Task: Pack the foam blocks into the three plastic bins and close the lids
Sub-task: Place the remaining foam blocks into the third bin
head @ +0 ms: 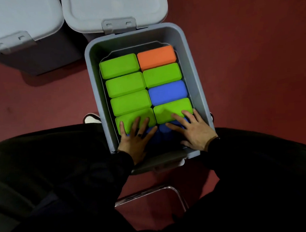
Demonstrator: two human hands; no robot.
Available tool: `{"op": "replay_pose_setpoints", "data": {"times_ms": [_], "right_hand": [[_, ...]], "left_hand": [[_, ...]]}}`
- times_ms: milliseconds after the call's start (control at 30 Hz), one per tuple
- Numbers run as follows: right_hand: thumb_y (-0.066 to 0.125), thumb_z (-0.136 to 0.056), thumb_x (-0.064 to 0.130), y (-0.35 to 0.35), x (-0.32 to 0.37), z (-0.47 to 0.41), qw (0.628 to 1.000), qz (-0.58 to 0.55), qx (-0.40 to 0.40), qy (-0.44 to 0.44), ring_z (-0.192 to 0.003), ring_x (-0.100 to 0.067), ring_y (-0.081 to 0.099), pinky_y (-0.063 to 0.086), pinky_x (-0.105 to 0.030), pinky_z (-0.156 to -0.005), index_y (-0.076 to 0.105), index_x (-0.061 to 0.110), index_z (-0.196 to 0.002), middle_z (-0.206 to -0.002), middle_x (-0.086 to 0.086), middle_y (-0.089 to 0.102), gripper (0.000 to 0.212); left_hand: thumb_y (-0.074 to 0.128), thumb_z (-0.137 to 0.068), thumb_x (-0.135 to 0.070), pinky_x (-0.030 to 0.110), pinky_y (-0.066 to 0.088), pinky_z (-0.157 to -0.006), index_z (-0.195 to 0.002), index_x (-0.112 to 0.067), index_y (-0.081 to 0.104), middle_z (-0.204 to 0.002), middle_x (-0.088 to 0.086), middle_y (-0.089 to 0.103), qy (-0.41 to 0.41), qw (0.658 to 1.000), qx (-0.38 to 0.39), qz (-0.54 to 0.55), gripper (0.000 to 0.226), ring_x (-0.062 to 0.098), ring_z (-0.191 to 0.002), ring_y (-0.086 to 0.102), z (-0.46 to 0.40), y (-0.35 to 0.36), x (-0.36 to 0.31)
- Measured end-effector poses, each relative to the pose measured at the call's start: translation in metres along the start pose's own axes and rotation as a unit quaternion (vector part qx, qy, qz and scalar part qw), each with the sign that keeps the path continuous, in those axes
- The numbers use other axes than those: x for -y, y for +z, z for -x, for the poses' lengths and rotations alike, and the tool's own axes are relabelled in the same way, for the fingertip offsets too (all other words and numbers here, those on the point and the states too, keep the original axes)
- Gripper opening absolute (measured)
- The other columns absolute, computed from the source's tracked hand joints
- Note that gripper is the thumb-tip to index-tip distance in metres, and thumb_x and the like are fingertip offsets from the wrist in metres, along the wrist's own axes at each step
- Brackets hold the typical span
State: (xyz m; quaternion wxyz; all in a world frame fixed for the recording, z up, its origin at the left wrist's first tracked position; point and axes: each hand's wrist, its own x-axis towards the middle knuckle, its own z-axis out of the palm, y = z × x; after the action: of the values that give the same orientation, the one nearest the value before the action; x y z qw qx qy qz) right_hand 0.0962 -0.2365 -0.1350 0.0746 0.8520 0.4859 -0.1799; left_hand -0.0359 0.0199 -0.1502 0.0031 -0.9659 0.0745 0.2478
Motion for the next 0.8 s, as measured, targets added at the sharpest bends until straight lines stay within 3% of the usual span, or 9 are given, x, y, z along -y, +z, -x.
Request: {"op": "replay_pose_setpoints", "data": {"times_ms": [67, 133, 200, 267, 400, 533, 567, 700, 800], "right_hand": [[0.062, -0.084, 0.062, -0.013, 0.001, -0.010, 0.998, -0.022, -0.063, -0.022, -0.138, -0.042, 0.038, 0.019, -0.063, -0.119, 0.050, 0.034, -0.147, -0.153, -0.012, 0.043, 0.070], [0.056, -0.091, 0.061, -0.025, 0.010, -0.027, 0.988, -0.094, -0.119, 0.006, -0.141, -0.040, 0.039, 0.024, -0.060, -0.119, 0.063, 0.026, -0.134, -0.148, -0.016, 0.049, 0.055], [0.052, -0.094, 0.058, -0.030, 0.018, -0.051, 0.966, -0.184, -0.152, 0.103, -0.147, -0.039, 0.035, 0.027, -0.058, -0.119, 0.055, 0.024, -0.144, -0.156, -0.019, 0.041, 0.061], [0.052, -0.095, 0.054, -0.031, 0.019, -0.073, 0.923, -0.257, -0.188, 0.215, -0.150, -0.041, 0.028, 0.025, -0.054, -0.121, 0.045, 0.021, -0.152, -0.162, -0.024, 0.030, 0.067], [0.057, -0.097, 0.046, -0.034, -0.005, -0.101, 0.820, -0.419, -0.137, 0.365, -0.156, -0.032, 0.012, 0.020, -0.049, -0.124, 0.024, 0.025, -0.161, -0.170, -0.014, 0.002, 0.075], [0.057, -0.093, 0.045, -0.026, 0.008, -0.122, 0.816, -0.364, -0.173, 0.415, -0.150, -0.040, 0.027, 0.031, -0.053, -0.115, 0.035, 0.016, -0.158, -0.166, -0.023, 0.019, 0.074], [0.056, -0.090, 0.045, -0.026, 0.014, -0.128, 0.809, -0.350, -0.187, 0.433, -0.148, -0.041, 0.030, 0.032, -0.054, -0.113, 0.039, 0.014, -0.156, -0.164, -0.025, 0.024, 0.075], [0.056, -0.084, 0.049, -0.035, 0.017, -0.133, 0.795, -0.364, -0.197, 0.444, -0.148, -0.038, 0.031, 0.029, -0.050, -0.115, 0.043, 0.015, -0.153, -0.162, -0.023, 0.030, 0.078], [0.054, -0.086, 0.045, -0.049, 0.004, -0.138, 0.767, -0.376, -0.267, 0.446, -0.145, -0.032, 0.036, 0.027, -0.042, -0.116, 0.047, 0.015, -0.149, -0.157, -0.015, 0.040, 0.071]], "left_hand": [[0.052, -0.083, -0.070, 0.082, -0.006, -0.104, -0.155, -0.041, -0.017, -0.166, 0.004, -0.022, 0.019, 1.000, 0.006, -0.004, 0.104, 0.036, -0.153, -0.014, 0.000, -0.003, 0.003], [0.034, -0.085, -0.078, 0.079, 0.000, -0.106, -0.157, -0.040, -0.012, -0.168, 0.005, -0.016, 0.018, 1.000, -0.009, 0.008, 0.093, 0.035, -0.154, -0.012, -0.001, -0.006, 0.003], [0.032, -0.088, -0.075, 0.074, 0.008, -0.112, -0.160, -0.033, 0.011, -0.169, 0.010, 0.003, -0.017, 0.997, -0.046, 0.056, 0.086, 0.037, -0.154, 0.002, -0.010, -0.016, 0.006], [0.042, -0.091, -0.068, 0.066, 0.008, -0.119, -0.159, -0.026, 0.024, -0.167, 0.014, 0.013, -0.113, 0.977, -0.113, 0.140, 0.081, 0.040, -0.153, 0.009, -0.025, -0.024, 0.018], [0.057, -0.096, -0.047, 0.049, 0.024, -0.120, -0.159, -0.008, 0.013, -0.165, 0.023, 0.004, -0.314, 0.856, -0.163, 0.377, 0.087, 0.039, -0.151, 0.015, -0.063, -0.044, 0.053], [0.063, -0.093, -0.047, 0.036, 0.023, -0.119, -0.160, -0.007, 0.007, -0.165, 0.015, 0.019, -0.427, 0.693, -0.159, 0.558, 0.096, 0.028, -0.151, 0.024, -0.095, -0.058, 0.070], [0.063, -0.092, -0.051, 0.037, 0.023, -0.118, -0.160, -0.008, 0.009, -0.165, 0.015, 0.021, -0.442, 0.682, -0.157, 0.562, 0.097, 0.028, -0.150, 0.025, -0.098, -0.056, 0.072], [0.058, -0.094, -0.053, 0.040, 0.023, -0.118, -0.159, -0.006, 0.008, -0.163, 0.019, 0.020, -0.430, 0.719, -0.149, 0.525, 0.095, 0.029, -0.151, 0.022, -0.098, -0.050, 0.074], [0.053, -0.099, -0.045, 0.039, 0.023, -0.118, -0.159, -0.005, 0.010, -0.161, 0.023, 0.023, -0.453, 0.679, -0.184, 0.548, 0.084, 0.032, -0.149, 0.024, -0.104, -0.063, 0.072]]}}
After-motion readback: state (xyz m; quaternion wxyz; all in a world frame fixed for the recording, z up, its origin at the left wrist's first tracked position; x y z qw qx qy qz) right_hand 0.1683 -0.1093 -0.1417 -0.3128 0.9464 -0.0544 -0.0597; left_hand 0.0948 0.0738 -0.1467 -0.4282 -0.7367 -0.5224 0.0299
